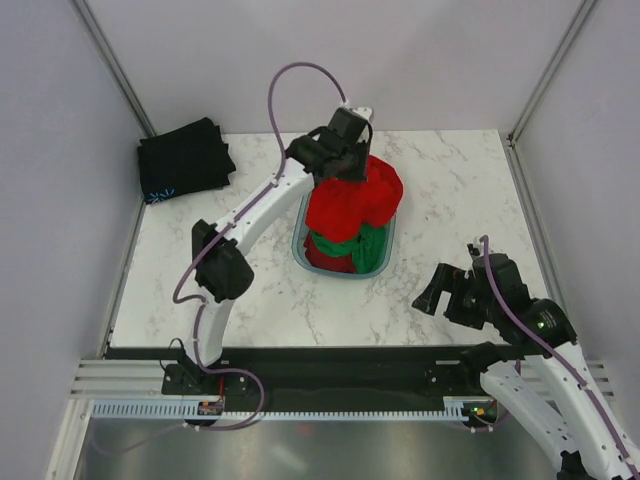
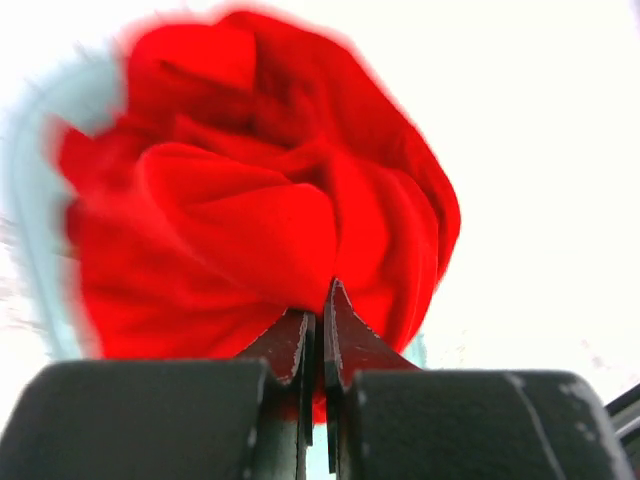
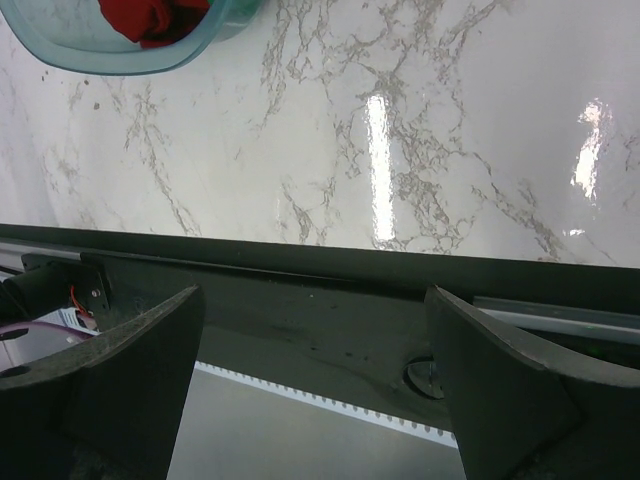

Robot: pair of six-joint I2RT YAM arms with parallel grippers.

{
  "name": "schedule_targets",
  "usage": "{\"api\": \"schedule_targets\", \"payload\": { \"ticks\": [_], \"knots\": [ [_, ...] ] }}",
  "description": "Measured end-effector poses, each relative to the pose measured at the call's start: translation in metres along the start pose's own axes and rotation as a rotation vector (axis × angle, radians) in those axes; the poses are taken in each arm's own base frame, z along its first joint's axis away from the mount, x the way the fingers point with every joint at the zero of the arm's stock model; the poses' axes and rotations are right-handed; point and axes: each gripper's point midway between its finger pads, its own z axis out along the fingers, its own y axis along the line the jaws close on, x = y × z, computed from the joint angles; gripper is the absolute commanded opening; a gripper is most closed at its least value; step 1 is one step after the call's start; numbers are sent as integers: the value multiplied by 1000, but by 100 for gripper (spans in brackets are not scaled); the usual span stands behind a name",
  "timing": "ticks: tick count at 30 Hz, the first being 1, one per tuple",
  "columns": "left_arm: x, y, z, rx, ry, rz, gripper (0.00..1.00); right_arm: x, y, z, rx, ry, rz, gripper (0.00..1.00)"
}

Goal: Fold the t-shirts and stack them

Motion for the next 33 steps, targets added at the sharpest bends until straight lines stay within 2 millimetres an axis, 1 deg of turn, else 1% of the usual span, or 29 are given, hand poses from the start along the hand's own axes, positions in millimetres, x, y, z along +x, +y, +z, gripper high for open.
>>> {"api": "schedule_targets", "payload": {
  "ticks": [1,2,3,4,5,6,7,8,9,10,11,13,14,15,16,17,18,19,20,21,22,24,25,26,27,28,29,30,33],
  "knots": [
    [-22,-3,-19,-5,-60,4,9,0,0,1,3,4,1,98],
    [-46,-4,-46,-13,-133,11,11,-1,0,2,6,7,1,98],
    [-64,-4,-73,-21,-198,15,12,-1,1,3,8,9,0,98],
    [-81,-2,-105,-30,-266,16,14,-2,1,4,9,11,-1,98],
    [-95,1,-142,-41,-336,18,15,-3,1,5,10,12,-2,98],
    [-105,4,-175,-48,-395,16,15,-4,2,7,11,13,-4,98],
    [-119,11,-223,-65,-490,7,15,-5,2,8,11,14,-6,98],
    [-124,18,-261,-78,-561,-2,15,-6,3,9,12,15,-8,98],
    [-125,25,-295,-93,-618,-13,15,-7,4,12,13,18,-12,98],
    [-123,38,-340,-116,-697,-34,16,-8,4,14,17,24,-15,98],
    [-117,48,-368,-134,-745,-53,16,-9,4,16,20,28,-19,98],
    [-93,74,-416,-191,-815,-95,19,-11,5,21,27,39,-24,98],
    [-82,85,-431,-212,-844,-114,20,-13,6,25,30,44,-27,98],
    [-67,96,-441,-236,-856,-128,21,-15,7,28,31,48,-30,98],
    [-51,106,-439,-264,-845,-133,22,-16,8,32,34,55,-33,98],
    [-37,114,-431,-285,-828,-137,22,-17,9,35,35,60,-36,98],
    [-23,119,-417,-301,-791,-132,22,-20,11,39,35,63,-40,98],
    [-6,124,-389,-326,-718,-115,39,-22,12,43,34,69,-43,98],
    [12,130,-358,-352,-640,-98,61,-23,15,47,33,77,-45,98],
    [29,132,-325,-363,-551,-78,79,-26,17,52,33,83,-46,98],
    [48,133,-289,-365,-446,-56,99,-30,20,57,31,85,-49,98],
    [86,131,-224,-349,-238,-32,100,-37,25,65,30,94,-52,98],
    [109,131,-192,-344,-123,-19,100,-41,29,71,28,97,-56,98],
    [127,132,-172,-341,-42,-13,100,-46,33,75,23,100,-58,98],
    [144,134,-160,-342,22,-11,100,-52,38,79,16,97,-62,98],
    [158,136,-156,-342,67,-11,100,-57,42,83,12,95,-66,98],
    [167,137,-157,-344,93,-16,100,-62,46,87,8,93,-68,98],
    [169,137,-160,-342,96,-21,100,-67,50,92,3,89,-71,98],
    [156,134,-182,-320,6,-47,99,-77,55,111,9,96,-76,98]
  ]
}}
